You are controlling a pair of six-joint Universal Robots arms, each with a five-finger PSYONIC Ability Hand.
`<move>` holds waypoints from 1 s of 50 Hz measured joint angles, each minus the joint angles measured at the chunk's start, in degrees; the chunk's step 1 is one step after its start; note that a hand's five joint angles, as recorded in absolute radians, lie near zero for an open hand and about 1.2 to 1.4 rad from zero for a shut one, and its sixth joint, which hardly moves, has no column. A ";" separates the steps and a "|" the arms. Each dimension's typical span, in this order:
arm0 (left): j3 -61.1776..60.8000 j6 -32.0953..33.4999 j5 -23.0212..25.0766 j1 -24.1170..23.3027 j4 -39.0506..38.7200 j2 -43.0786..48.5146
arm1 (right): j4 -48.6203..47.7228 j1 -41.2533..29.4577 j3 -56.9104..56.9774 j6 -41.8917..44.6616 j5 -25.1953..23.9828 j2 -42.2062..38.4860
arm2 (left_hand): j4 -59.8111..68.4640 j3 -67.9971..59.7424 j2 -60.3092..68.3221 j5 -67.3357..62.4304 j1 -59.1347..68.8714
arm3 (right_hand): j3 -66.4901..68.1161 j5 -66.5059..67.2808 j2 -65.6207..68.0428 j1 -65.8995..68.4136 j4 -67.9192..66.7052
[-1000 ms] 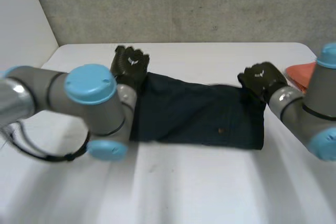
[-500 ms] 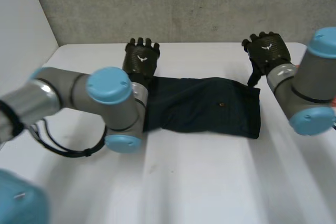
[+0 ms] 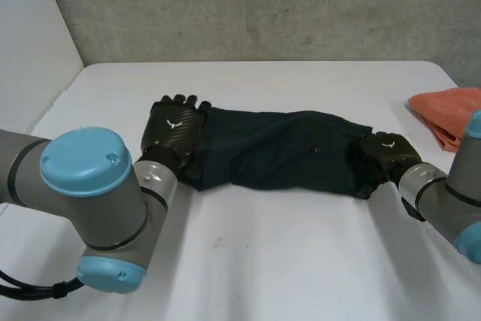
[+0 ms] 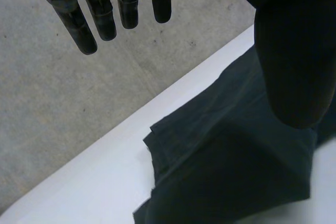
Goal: Fold the laundry.
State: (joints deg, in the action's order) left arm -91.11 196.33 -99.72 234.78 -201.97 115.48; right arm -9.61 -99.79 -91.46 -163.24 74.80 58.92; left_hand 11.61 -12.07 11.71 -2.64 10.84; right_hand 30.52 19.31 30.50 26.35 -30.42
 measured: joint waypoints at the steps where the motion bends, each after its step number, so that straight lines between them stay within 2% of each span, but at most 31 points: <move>1: 0.00 0.00 0.00 0.00 0.00 0.00 | 0.00 0.00 0.00 0.00 0.00 0.00 | 0.00 0.00 0.00 0.00 0.00 | 0.00 0.00 0.00 0.00 0.00; 4: -0.31 -1.48 -0.04 0.01 -0.01 0.27 | -2.59 0.05 0.42 -0.74 0.03 -1.47 | 0.00 0.00 0.00 0.00 0.00 | 5.57 5.30 5.49 4.69 -5.60; 14: -0.70 -2.11 -0.10 0.14 -0.01 0.45 | -2.93 -0.20 1.09 -1.95 0.02 -2.73 | 0.00 0.00 0.00 0.00 0.00 | 5.82 5.61 5.70 4.88 -5.85; 15: -1.00 -2.08 -0.09 0.15 0.02 0.38 | -2.76 -0.24 1.34 -2.87 -0.04 -2.89 | 0.00 0.00 0.00 0.00 0.00 | 15.65 14.54 15.71 12.25 -15.14; 17: -1.24 -2.06 -0.09 0.14 0.03 0.29 | -2.65 -0.22 1.60 -3.65 -0.11 -3.02 | 0.00 0.00 0.00 0.00 0.00 | 26.91 26.36 27.05 20.22 -27.10; 18: -1.24 -2.06 -0.09 0.14 0.03 0.29 | -2.65 -0.22 1.60 -3.65 -0.11 -3.02 | 0.00 0.00 0.00 0.00 0.00 | 26.91 26.36 27.05 20.22 -27.10; 19: -1.44 -2.04 -0.09 0.12 0.05 0.20 | -2.52 -0.17 1.84 -4.22 -0.17 -3.06 | 0.00 0.00 0.00 0.00 0.00 | 34.34 33.45 34.61 24.23 -34.25; 20: -1.55 -2.03 -0.11 0.11 0.06 0.12 | -2.43 -0.12 1.94 -4.41 -0.20 -3.02 | 0.00 0.00 0.00 0.00 0.00 | 36.49 35.93 36.53 25.27 -36.78; 26: -1.90 -2.00 -0.18 0.14 0.11 -0.62 | -0.63 1.27 1.78 -3.42 -0.58 -1.72 | 0.00 0.00 0.00 0.00 0.00 | 37.08 37.49 36.77 28.71 -37.59; 34: -2.79 -2.06 -0.27 0.48 0.10 -3.11 | 6.99 9.12 0.61 7.32 -4.33 4.86 | 0.00 0.00 0.00 0.00 0.00 | 37.08 37.82 36.77 30.83 -37.60; 35: -2.83 -2.07 -0.27 0.51 0.09 -3.26 | 7.46 9.46 0.59 7.92 -4.65 5.11 | 0.00 0.00 0.00 0.00 0.00 | 36.19 36.95 35.35 29.71 -36.61; 36: -2.88 -2.09 -0.27 0.54 0.09 -3.44 | 8.73 10.19 0.61 9.30 -5.59 5.65 | 0.00 0.00 0.00 0.00 0.00 | 23.90 25.38 22.33 18.14 -24.09; 39: -2.95 -2.13 -0.26 0.56 0.08 -3.65 | 10.56 10.75 0.59 10.41 -6.93 6.02 | 0.00 0.00 0.00 0.00 0.00 | 6.97 8.88 5.41 3.64 -7.20; 41: -2.98 -2.17 -0.26 0.55 0.08 -3.75 | 11.57 10.33 0.43 9.31 -8.07 6.03 | 0.00 0.00 0.00 0.00 0.00 | -7.85 -6.64 -8.52 -6.78 7.74; 47: -3.03 -2.22 -0.28 0.54 0.08 -3.71 | 10.70 8.36 -0.06 4.51 -8.77 5.85 | 0.00 0.00 0.00 0.00 0.00 | -13.48 -12.48 -13.02 -11.01 13.55; 48: -3.08 -2.25 -0.29 0.57 0.08 -3.65 | 7.92 5.24 -0.89 -2.21 -8.66 5.63 | 0.00 0.00 0.00 0.00 0.00 | -13.95 -12.86 -13.39 -11.10 13.66; 50: -3.11 -2.27 -0.29 0.62 0.08 -3.62 | 6.63 3.91 -1.18 -4.71 -8.42 5.43 | 0.00 0.00 0.00 0.00 0.00 | -13.95 -12.86 -13.39 -11.10 13.66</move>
State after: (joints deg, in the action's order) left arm -94.22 194.07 -100.02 235.40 -201.89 111.86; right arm -2.97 -95.88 -92.64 -167.95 66.38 64.35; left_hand 11.60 -12.06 11.71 -2.64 10.84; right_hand 16.57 6.45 17.11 15.25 -16.76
